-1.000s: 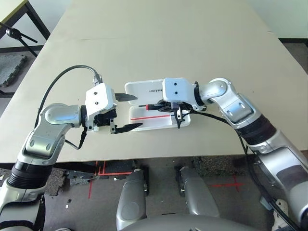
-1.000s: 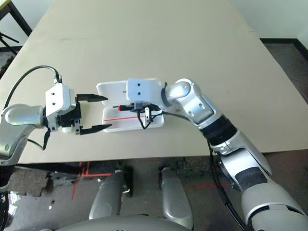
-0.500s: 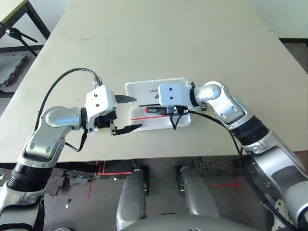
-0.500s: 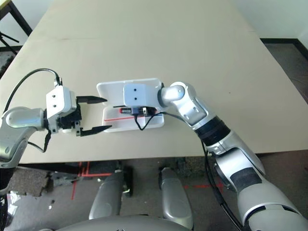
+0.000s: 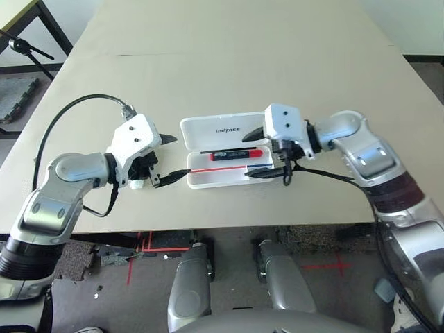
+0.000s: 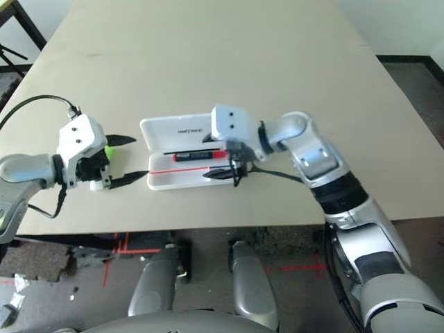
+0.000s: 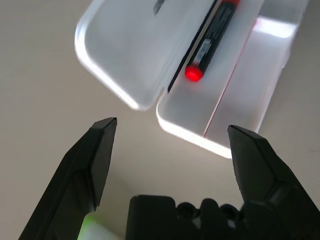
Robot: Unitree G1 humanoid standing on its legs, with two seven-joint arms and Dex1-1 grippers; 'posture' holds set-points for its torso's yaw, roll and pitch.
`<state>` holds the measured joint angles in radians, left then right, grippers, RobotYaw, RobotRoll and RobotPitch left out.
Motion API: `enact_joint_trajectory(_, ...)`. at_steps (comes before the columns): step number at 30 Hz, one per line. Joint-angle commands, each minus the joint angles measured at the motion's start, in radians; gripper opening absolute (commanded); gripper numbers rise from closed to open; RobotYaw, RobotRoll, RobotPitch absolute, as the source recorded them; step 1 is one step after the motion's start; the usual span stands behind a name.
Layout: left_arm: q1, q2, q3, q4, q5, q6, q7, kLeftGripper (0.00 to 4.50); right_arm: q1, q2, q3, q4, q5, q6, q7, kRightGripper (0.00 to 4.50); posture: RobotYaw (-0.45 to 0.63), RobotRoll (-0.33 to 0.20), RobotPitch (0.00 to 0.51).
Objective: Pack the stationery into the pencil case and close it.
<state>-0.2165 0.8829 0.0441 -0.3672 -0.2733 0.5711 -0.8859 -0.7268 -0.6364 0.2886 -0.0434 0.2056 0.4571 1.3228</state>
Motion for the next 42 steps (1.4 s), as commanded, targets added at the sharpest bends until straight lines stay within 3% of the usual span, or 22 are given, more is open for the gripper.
enact_joint_trajectory(1,0.028,0.005,0.057,-0.055,-0.014,0.127,0.07,4.5,0.024,-0.038,-0.031,-0.04,0.055,0.035,0.034,4.47,0.02,0.0,0.219)
enact_joint_trajectory(13,0.019,-0.092,0.165,-0.094,-0.025,0.561,0.349,4.5,0.046,-0.044,-0.022,-0.038,0.065,0.024,0.002,4.47,0.04,0.0,0.224)
enact_joint_trajectory(22,0.015,-0.182,0.177,-0.065,-0.027,0.617,0.436,4.5,0.047,-0.028,-0.014,-0.023,0.05,-0.004,-0.016,4.47,0.04,0.0,0.221)
enact_joint_trajectory(28,-0.001,-0.204,0.179,-0.012,-0.022,0.65,0.473,4.5,0.049,-0.03,-0.013,-0.022,0.045,-0.013,-0.023,4.47,0.03,0.0,0.216)
enact_joint_trajectory(32,-0.011,-0.211,0.181,0.012,-0.014,0.684,0.497,3.63,0.052,-0.034,-0.02,-0.025,0.044,-0.012,-0.024,4.5,0.02,0.0,0.216)
enact_joint_trajectory(35,-0.017,-0.201,0.178,0.016,-0.015,0.696,0.49,2.38,0.052,-0.038,-0.023,-0.026,0.045,-0.011,-0.026,4.5,0.02,0.0,0.217)
enact_joint_trajectory(39,-0.024,-0.173,0.178,0.012,-0.025,0.705,0.47,1.08,0.053,-0.043,-0.024,-0.024,0.045,-0.01,-0.027,4.5,0.02,0.0,0.217)
enact_joint_trajectory(42,-0.014,-0.123,0.191,0.014,-0.04,0.69,0.431,1.09,0.054,-0.05,-0.028,-0.02,0.042,-0.011,-0.031,4.5,0.01,0.0,0.216)
